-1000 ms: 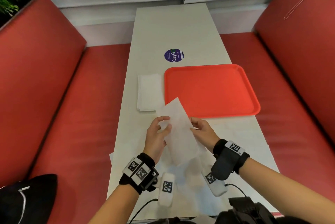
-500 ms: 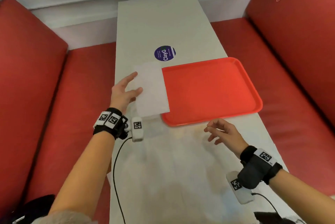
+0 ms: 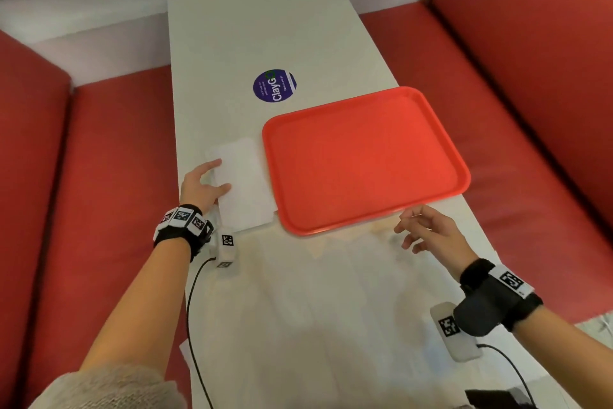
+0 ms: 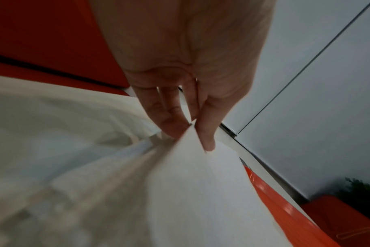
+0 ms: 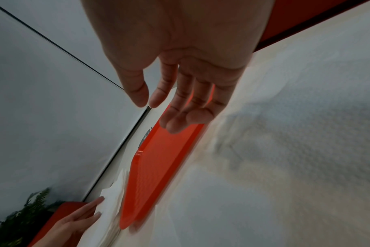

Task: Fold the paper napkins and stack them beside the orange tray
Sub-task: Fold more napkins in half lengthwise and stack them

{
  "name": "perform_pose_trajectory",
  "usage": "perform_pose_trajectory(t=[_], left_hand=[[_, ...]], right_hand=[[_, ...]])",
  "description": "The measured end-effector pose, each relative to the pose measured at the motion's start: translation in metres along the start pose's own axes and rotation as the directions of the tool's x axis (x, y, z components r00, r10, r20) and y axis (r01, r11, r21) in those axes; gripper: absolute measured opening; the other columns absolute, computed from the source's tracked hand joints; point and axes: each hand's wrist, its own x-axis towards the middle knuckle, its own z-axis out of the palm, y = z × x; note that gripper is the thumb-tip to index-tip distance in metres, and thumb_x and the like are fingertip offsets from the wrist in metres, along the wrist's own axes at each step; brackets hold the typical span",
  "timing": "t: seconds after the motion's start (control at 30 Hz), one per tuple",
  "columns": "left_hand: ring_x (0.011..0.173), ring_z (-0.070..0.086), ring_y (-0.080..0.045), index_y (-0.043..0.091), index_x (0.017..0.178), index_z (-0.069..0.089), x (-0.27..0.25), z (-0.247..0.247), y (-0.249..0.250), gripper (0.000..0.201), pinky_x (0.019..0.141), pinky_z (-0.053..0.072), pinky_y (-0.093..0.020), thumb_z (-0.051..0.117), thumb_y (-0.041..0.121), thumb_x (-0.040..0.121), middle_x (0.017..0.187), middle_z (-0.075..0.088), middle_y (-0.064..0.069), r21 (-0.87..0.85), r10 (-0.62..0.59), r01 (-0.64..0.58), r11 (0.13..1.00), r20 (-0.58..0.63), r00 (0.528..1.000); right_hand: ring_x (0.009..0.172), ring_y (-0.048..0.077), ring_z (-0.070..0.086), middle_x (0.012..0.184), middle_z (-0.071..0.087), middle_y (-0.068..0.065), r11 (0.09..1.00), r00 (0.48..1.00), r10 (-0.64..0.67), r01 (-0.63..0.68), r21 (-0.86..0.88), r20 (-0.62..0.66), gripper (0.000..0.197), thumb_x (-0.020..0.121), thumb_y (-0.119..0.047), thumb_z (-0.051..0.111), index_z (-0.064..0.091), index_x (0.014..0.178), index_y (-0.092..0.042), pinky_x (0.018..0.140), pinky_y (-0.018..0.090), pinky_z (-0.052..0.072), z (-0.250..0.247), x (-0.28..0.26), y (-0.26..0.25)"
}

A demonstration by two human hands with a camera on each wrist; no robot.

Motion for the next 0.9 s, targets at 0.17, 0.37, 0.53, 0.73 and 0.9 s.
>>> perform_pose_trajectory(t=[0.17,0.37,0.53,0.73,0.9], left_hand=[[0.111,0.060,-0.031,0.029,0.131,0.056,-0.009,0.000,0.001,0.060,0.085,0.056,-0.042,0.081,0.023,0.077,0.138,0.048,-0.003,0.147,-0.017,0.014,0.989,0.021,1.000],[0.117,0.047,-0.034,0.015,0.119,0.061,-0.102,0.044,0.022,0.036,0.095,0.045,-0.047,0.070,0.018,0.084,0.131,0.046,-0.013,0.556,0.314,-0.253,0.792,-0.015,0.949],[0.113,0.050,-0.027,0.015,0.121,0.062,-0.193,0.124,0.005,0.043,0.092,0.040,-0.038,0.067,0.040,0.086,0.121,0.057,-0.004,0.550,0.247,-0.377,0.745,0.298,0.922],[0.125,0.032,-0.023,0.020,0.142,0.036,-0.217,0.156,-0.010,0.087,0.096,0.033,-0.036,0.066,0.066,0.074,0.140,0.034,-0.001,0.709,0.119,-0.277,0.649,0.265,0.957],[0.115,0.037,-0.021,0.021,0.113,0.050,-0.212,0.157,-0.003,0.067,0.092,0.034,-0.034,0.081,0.056,0.065,0.119,0.043,0.001,0.670,0.070,-0.209,0.712,0.228,0.971]], right_hand=[[0.065,0.023,0.062,0.089,0.072,0.012,0.999,0.999,-0.038,0.037,-0.012,-0.015,0.005,0.095,-0.011,0.059,0.060,0.096,-0.007,0.061,0.032,0.046,-0.010,-0.004,-0.001],[0.055,0.016,0.059,0.080,0.069,0.009,0.979,0.993,-0.104,0.092,-0.181,-0.059,0.006,0.091,-0.004,0.061,0.064,0.089,-0.009,0.055,0.027,0.045,-0.043,-0.018,0.021],[0.056,0.010,0.052,0.078,0.066,0.002,0.862,0.992,-0.039,0.093,-0.499,0.118,0.010,0.081,-0.020,0.076,0.068,0.085,-0.023,0.060,0.024,0.045,-0.033,-0.042,0.069],[0.065,0.012,0.050,0.096,0.050,-0.001,0.779,0.984,-0.028,0.130,-0.613,0.174,0.044,0.073,-0.025,0.083,0.055,0.108,-0.022,0.061,0.014,0.040,-0.019,-0.058,0.101],[0.063,0.011,0.048,0.094,0.048,-0.001,0.789,0.983,-0.068,0.157,-0.594,0.169,0.043,0.073,-0.024,0.083,0.056,0.107,-0.021,0.060,0.013,0.040,-0.021,-0.056,0.106]])
